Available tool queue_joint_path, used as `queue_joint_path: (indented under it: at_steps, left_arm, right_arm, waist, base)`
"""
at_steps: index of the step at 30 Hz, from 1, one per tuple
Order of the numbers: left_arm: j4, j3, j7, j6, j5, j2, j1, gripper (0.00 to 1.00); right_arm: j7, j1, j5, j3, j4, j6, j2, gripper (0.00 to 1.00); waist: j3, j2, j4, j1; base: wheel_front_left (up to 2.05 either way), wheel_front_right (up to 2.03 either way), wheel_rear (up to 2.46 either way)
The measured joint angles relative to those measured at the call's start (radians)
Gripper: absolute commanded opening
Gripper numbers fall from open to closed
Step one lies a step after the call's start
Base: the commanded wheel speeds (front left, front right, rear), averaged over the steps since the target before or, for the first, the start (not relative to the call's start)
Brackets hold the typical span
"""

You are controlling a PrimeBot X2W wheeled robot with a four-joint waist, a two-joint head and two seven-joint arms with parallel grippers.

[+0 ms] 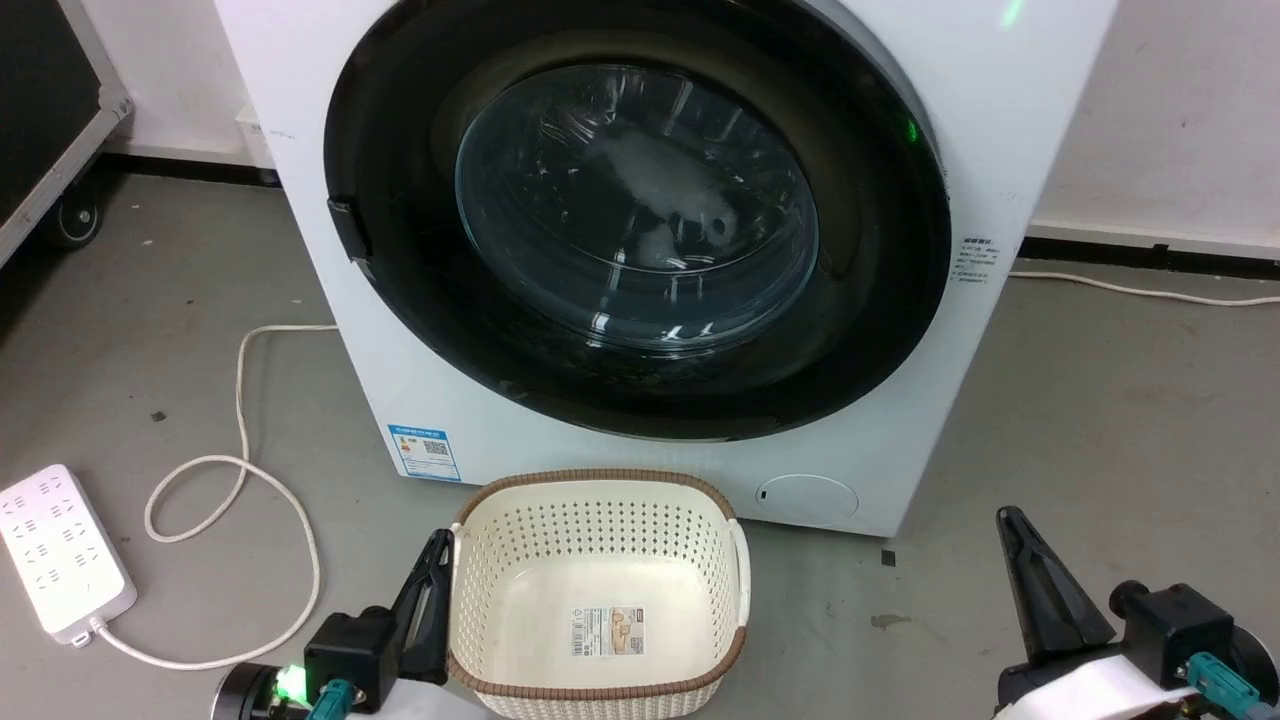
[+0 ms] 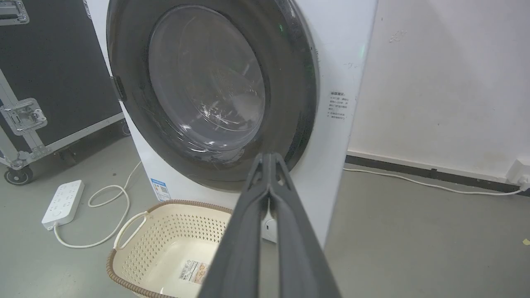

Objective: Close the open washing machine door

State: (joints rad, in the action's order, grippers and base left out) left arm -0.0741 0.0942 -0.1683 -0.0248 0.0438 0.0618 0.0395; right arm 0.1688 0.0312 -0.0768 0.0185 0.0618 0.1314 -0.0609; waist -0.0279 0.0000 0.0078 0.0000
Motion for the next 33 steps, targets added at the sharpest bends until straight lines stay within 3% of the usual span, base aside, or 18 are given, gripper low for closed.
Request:
queue_joint_path:
  at_steps: [33]
  left_arm:
    - [0.027,-0.037,0.064,0.008,-0.015,-0.005,-0.013,0.00]
  right_arm:
    - [-0.065,-0.005,0.028,-0.007,-0.020,0.000,0.001,0.00]
  waist:
    - [0.011,0.0000,-0.003,0.0000]
  base:
    - [0.00,0.00,0.00]
